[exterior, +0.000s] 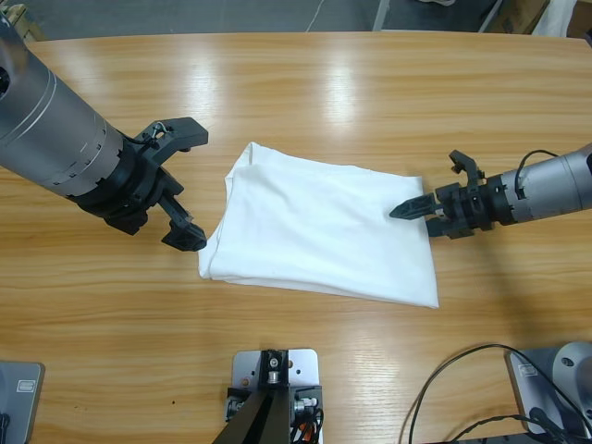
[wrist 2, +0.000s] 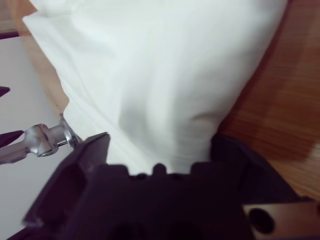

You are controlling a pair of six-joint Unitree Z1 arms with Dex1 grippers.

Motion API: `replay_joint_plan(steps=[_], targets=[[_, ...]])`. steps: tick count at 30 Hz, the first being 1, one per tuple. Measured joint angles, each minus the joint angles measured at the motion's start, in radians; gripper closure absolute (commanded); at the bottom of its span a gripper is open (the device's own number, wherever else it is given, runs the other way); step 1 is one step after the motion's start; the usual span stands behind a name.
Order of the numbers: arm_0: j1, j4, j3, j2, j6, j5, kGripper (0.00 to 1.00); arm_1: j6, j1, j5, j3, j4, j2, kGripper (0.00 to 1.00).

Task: Fold clothes

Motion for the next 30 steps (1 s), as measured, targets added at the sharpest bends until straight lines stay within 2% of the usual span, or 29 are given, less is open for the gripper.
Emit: replay_joint_plan(steps=[1,13,16,20,23,26,30], targets=[[0.000,0.000,0.000,0.000,0.000,0.000,0.036,0.000,0.003,-0.005,0.000,0.001,0.002,1.000],[0.000,-0.002,0.000,0.002,0.000,0.000,0.036,-0.004,0.021,-0.022,0.000,0.017,0.049,1.000],[0.000,-0.004,0.003,0.005,0.000,0.000,0.036,-0.031,0.030,-0.061,-0.045,0.171,0.014,1.000],[0.000,-0.005,0.004,0.005,0.000,0.000,0.036,-0.145,0.022,-0.198,-0.239,0.522,-0.015,1.000],[0.000,-0.007,0.010,0.005,0.000,0.000,0.036,-0.230,-0.010,-0.280,-0.372,0.689,-0.015,1.000],[-0.001,-0.007,0.018,0.005,0.000,0.000,0.036,-0.313,-0.024,-0.346,-0.456,0.779,-0.006,1.000],[-0.011,-0.012,0.023,0.005,0.000,0.000,0.036,-0.393,-0.025,-0.387,-0.498,0.799,0.045,1.000]])
